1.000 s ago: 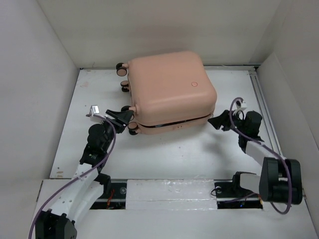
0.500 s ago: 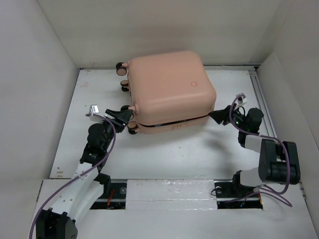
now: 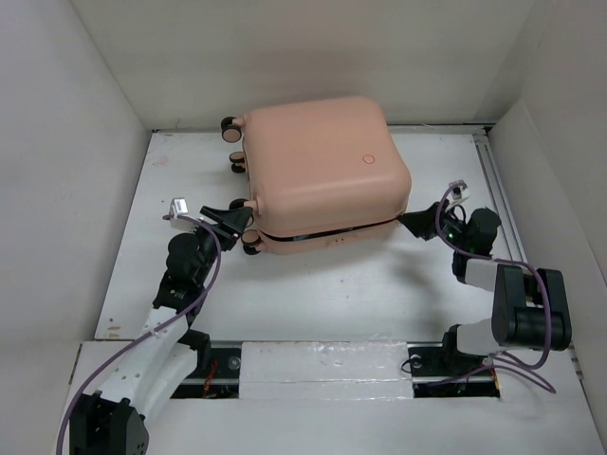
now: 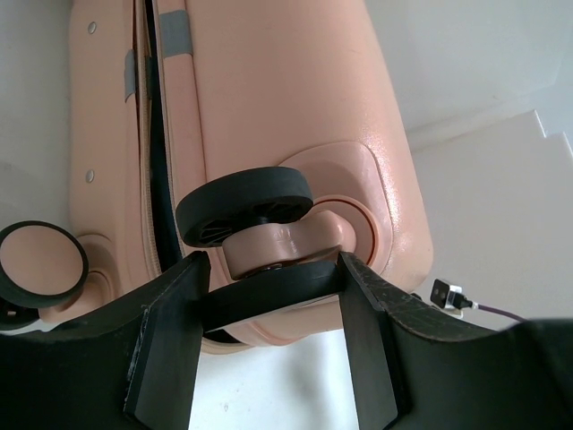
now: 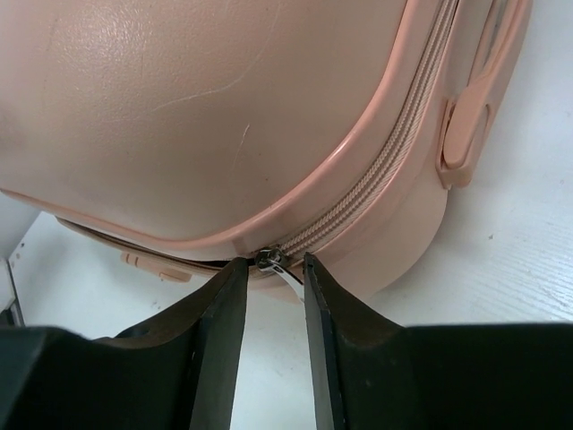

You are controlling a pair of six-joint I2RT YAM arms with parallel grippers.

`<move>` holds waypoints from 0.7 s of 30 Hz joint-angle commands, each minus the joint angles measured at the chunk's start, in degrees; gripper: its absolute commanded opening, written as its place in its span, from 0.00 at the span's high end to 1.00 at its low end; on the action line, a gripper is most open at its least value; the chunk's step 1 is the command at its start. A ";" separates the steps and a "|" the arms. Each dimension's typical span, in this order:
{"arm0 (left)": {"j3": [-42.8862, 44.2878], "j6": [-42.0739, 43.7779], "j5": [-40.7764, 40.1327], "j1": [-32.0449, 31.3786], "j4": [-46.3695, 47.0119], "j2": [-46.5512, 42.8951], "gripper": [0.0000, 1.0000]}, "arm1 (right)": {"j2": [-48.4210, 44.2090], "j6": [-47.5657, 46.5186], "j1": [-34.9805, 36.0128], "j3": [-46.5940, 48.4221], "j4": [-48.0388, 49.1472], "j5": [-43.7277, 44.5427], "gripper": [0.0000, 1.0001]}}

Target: Pack the luggage

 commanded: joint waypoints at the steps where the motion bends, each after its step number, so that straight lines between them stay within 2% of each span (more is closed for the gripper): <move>1: 2.51 0.36 0.85 0.07 10.62 -0.28 1.00 | -0.70 0.92 1.02 -0.53 4.01 -2.13 0.64; 10: 1.46 0.36 0.85 0.07 11.23 -0.28 1.00 | -1.06 0.92 1.63 -2.72 4.98 -1.51 0.62; 14: 1.46 0.36 1.38 0.07 11.23 -0.28 1.00 | -0.53 1.44 2.69 -2.11 6.03 -1.51 0.77; 17: 1.46 0.36 1.38 0.07 11.23 -0.28 1.00 | -1.14 2.58 2.69 -2.11 6.83 -1.51 0.97; 18: 0.93 0.36 1.38 0.07 11.23 -0.28 1.00 | -1.14 2.59 3.21 -2.11 6.83 -1.51 1.00; 21: 0.93 0.36 1.38 0.07 11.75 -0.28 1.00 | -2.99 1.80 4.44 -2.11 4.99 -0.11 1.00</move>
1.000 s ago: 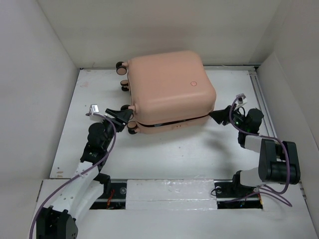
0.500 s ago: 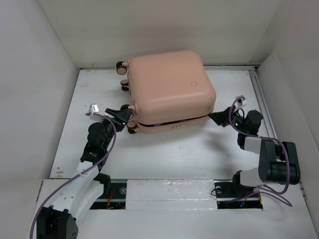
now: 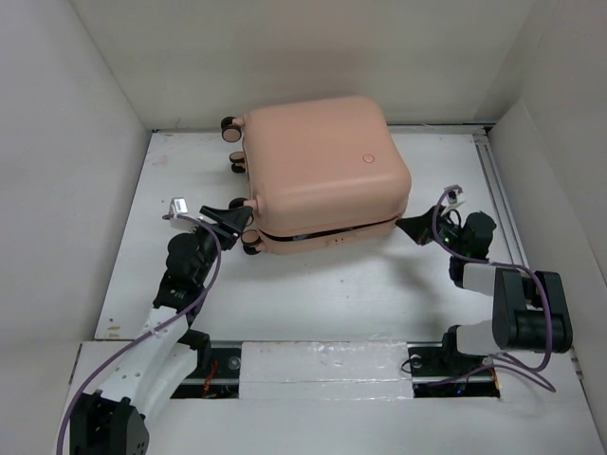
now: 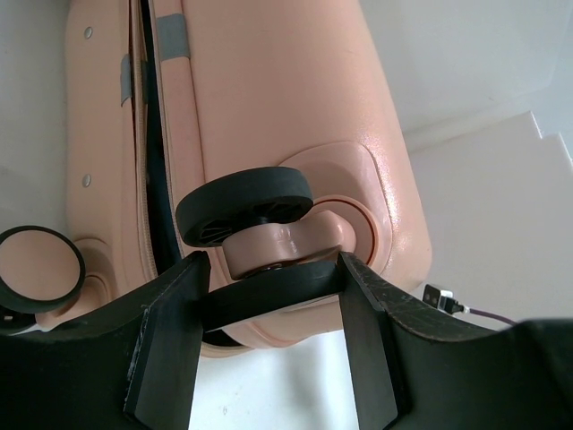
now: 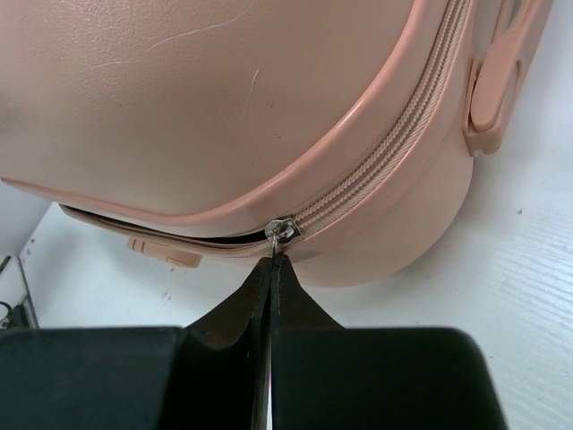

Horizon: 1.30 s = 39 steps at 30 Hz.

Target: Pack the luggage

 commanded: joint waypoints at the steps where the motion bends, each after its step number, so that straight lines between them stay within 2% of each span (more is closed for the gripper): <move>1: 1.06 0.34 1.23 -0.04 10.89 -0.48 1.00 | -3.79 -1.37 3.09 0.32 3.28 -0.68 1.00; 5: 1.06 0.34 1.75 -0.04 11.41 0.05 1.00 | -8.79 -6.46 7.57 0.84 -6.81 5.82 1.00; 8: 1.06 0.34 1.75 -0.04 11.94 0.05 1.00 | -13.98 -7.79 15.03 0.06 -14.20 13.64 1.00; 12: 1.06 0.34 0.08 -4.86 13.43 2.58 1.00 | -16.99 -4.91 31.01 -1.18 -19.13 29.36 1.00; 13: 1.06 -0.27 -0.52 -5.66 14.74 3.12 1.00 | -16.99 -3.77 37.48 -0.66 -19.14 35.31 1.00; 17: 0.44 -0.28 -0.53 -6.28 15.37 4.27 1.00 | -16.46 -3.75 46.15 2.94 -24.04 46.50 1.00; 21: -1.40 -0.28 -0.01 -6.28 15.37 2.77 1.00 | -16.46 -3.75 45.64 5.66 -24.06 43.28 1.00; 23: -2.10 -1.85 1.57 -6.28 17.46 3.29 1.00 | -14.37 -3.75 47.56 8.21 -24.06 43.28 1.00; 25: -2.80 -2.39 4.03 -6.28 19.31 4.44 1.00 | -11.12 -3.75 54.05 12.17 -22.93 45.73 1.00; 26: -2.81 -3.17 4.04 -7.76 20.11 5.57 1.00 | -6.40 -2.36 56.77 13.49 -21.53 46.69 1.00; 27: -2.81 -2.66 2.91 -9.08 20.81 5.58 1.00 | -3.48 -2.35 62.11 14.98 -18.21 48.01 1.00; 29: -1.76 -1.25 0.45 -12.59 20.82 6.90 1.00 | 5.97 -1.56 66.36 21.04 -15.55 48.72 1.00; 31: -0.35 0.59 -1.92 -17.87 20.82 8.57 1.00 | 11.11 -1.56 70.05 27.43 -14.92 49.25 1.00; 33: 0.97 0.60 -1.94 -21.29 20.82 8.57 1.00 | 15.59 -1.56 70.77 28.62 -13.26 49.25 1.00; 35: 3.07 1.22 -0.45 -21.84 19.95 8.57 1.00 | 17.28 -0.95 70.77 27.92 -6.24 46.98 1.00; 39: 4.93 1.05 1.32 -24.99 17.57 7.34 1.00 | 19.31 -0.41 71.30 27.21 -0.52 48.45 1.00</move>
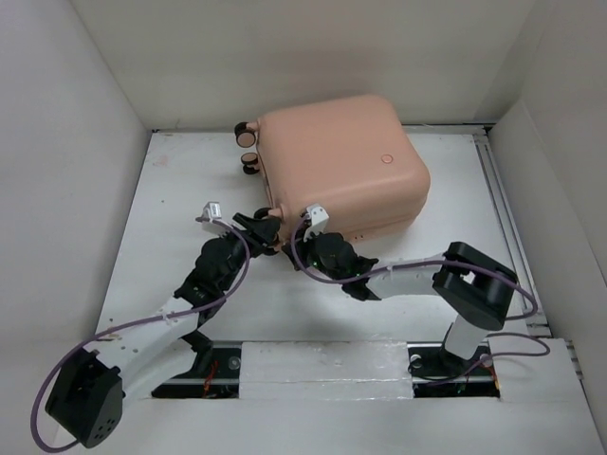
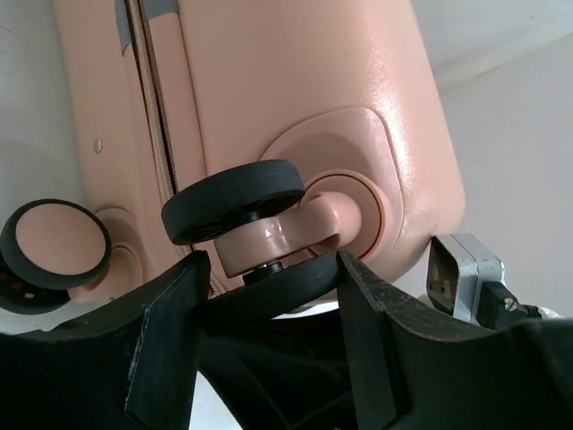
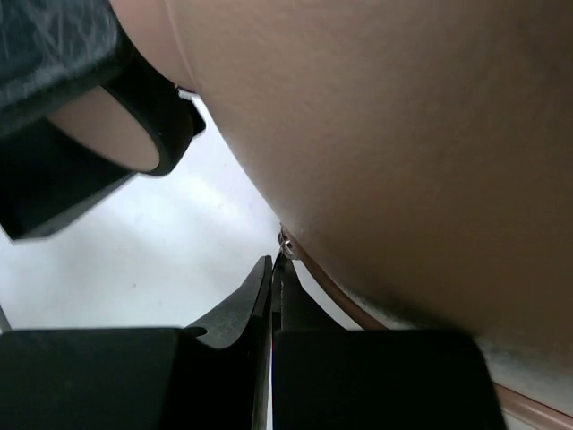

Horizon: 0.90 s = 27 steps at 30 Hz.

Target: Pack the luggage

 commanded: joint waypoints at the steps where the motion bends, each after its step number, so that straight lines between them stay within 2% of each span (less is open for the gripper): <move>1: 6.52 -1.67 12.82 -9.19 9.87 -1.10 1.00 | 2.43 4.56 5.92 0.81 16.00 -10.95 1.00; 4: 6.52 -1.67 8.07 -15.79 10.92 -0.31 1.00 | 4.01 7.11 5.93 -1.04 20.94 -10.41 1.00; 6: 7.04 -2.29 3.41 -22.38 12.85 1.62 1.00 | 4.02 8.17 5.93 -3.76 25.51 -8.40 1.00; 8: 7.05 -2.29 1.21 -27.21 13.82 3.46 1.00 | 1.14 8.79 5.93 -6.74 27.80 -6.90 1.00; 11: 7.66 -1.68 -1.43 -28.82 13.31 4.09 1.00 | -6.05 9.32 6.54 -14.12 26.59 -2.25 1.00; 14: 7.66 0.08 -8.53 -28.82 7.96 -0.46 1.00 | -11.08 9.32 6.54 -19.58 21.84 -0.05 1.00; 15: 8.36 0.96 -11.08 -28.82 4.02 -3.79 0.93 | -13.45 9.84 6.54 -20.28 20.70 -0.04 1.00; 16: 8.37 4.19 -17.63 -28.82 2.77 -5.47 0.82 | -14.51 9.85 6.54 -20.90 18.34 0.57 1.00; 17: 9.76 5.61 -21.44 -28.82 0.93 -7.06 0.66 | -15.39 9.85 7.07 -22.12 17.62 1.10 1.00; 18: 10.64 6.93 -24.78 -27.69 -1.01 -9.33 0.35 | -17.06 9.85 7.07 -22.14 17.00 1.10 1.00; 19: 11.78 8.51 -27.51 -26.63 -3.98 -9.88 0.25 | -17.94 9.85 7.07 -22.74 14.74 1.10 1.00; 21: 16.00 11.94 -33.59 -24.09 -6.73 -9.88 0.14 | -19.88 9.85 7.07 -23.27 12.44 1.72 1.00; 24: 21.96 14.49 -39.22 -20.04 -9.20 -3.84 0.03 | -24.01 9.23 8.12 -23.28 6.29 1.72 1.00; 25: 23.64 14.50 -39.23 -18.73 -10.33 -1.82 0.00 | -25.84 9.23 8.13 -23.28 5.32 2.24 1.00; 27: 28.38 13.01 -31.97 -11.01 -13.76 4.07 0.00 | -27.61 9.23 8.74 -24.50 2.59 3.12 1.00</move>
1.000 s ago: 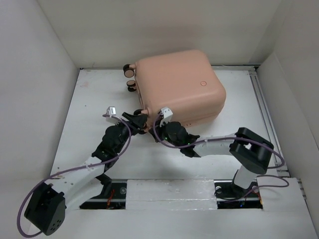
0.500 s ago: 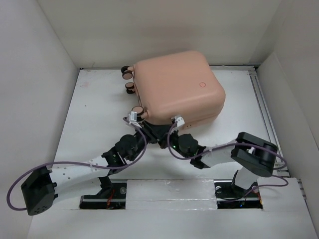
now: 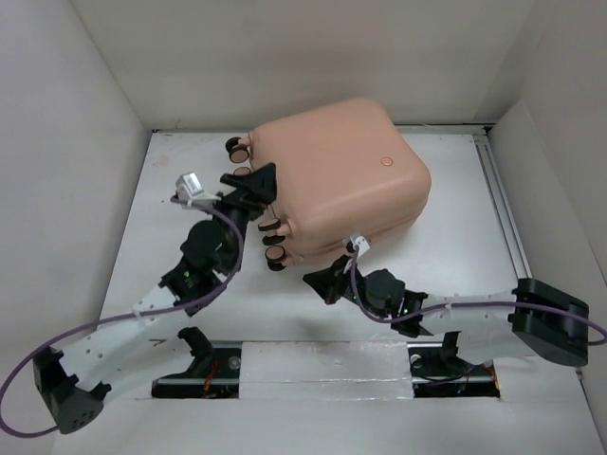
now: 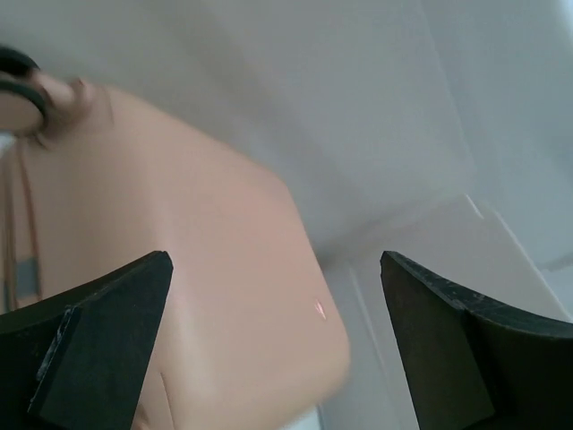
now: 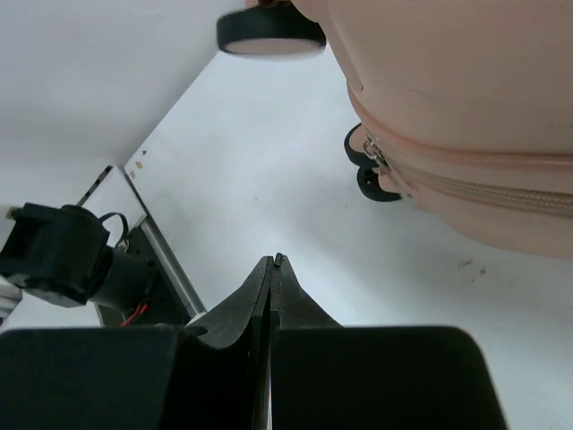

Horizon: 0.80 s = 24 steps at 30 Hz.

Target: Pack the luggage

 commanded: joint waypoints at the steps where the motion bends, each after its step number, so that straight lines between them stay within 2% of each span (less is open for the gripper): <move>1: 7.18 0.88 4.11 10.25 -5.68 8.91 0.00 | -3.96 0.40 1.39 -1.03 -5.63 0.50 1.00; 2: 8.50 -0.87 14.33 20.03 -7.95 12.67 0.00 | -3.98 0.40 1.40 -1.03 -7.81 -0.19 1.00; 3: 9.47 -3.15 20.70 25.79 -7.97 14.36 0.00 | -4.59 0.40 1.40 -1.03 -9.66 -1.77 0.94; 4: 9.48 -5.44 27.20 31.59 -6.92 15.86 0.00 | -4.59 -0.29 1.40 0.71 -12.03 -2.57 0.87; 5: 8.00 -7.55 33.09 36.86 -4.13 17.27 0.00 | -5.11 -1.00 1.40 1.68 -14.40 -2.57 0.73; 6: 6.50 -12.61 37.76 44.49 2.08 19.89 0.00 | -5.12 -1.00 1.92 2.30 -17.91 -2.57 0.68; 7: 4.92 -14.58 43.12 46.91 4.23 21.40 0.00 | -5.99 -1.79 1.93 2.31 -18.81 -1.27 0.65; 9: 4.91 -17.05 46.84 50.96 9.22 26.91 0.00 | -7.92 -3.02 1.93 2.31 -19.61 -0.21 0.65; 12: 3.68 -22.84 54.93 53.08 16.61 32.99 0.00 | -10.64 -4.25 1.93 2.31 -21.37 -0.20 0.65; 13: 3.68 -23.91 56.43 53.09 22.56 36.84 0.00 | -11.27 -4.78 1.93 2.31 -22.15 -0.20 0.65; 17: 6.92 -24.53 61.88 53.09 29.01 43.55 0.00 | -12.68 -4.78 1.93 0.55 -21.29 -2.04 0.65; 24: 16.66 -24.35 63.30 53.09 28.24 52.43 0.00 | -11.45 -4.78 1.93 -0.77 -19.00 -4.06 0.65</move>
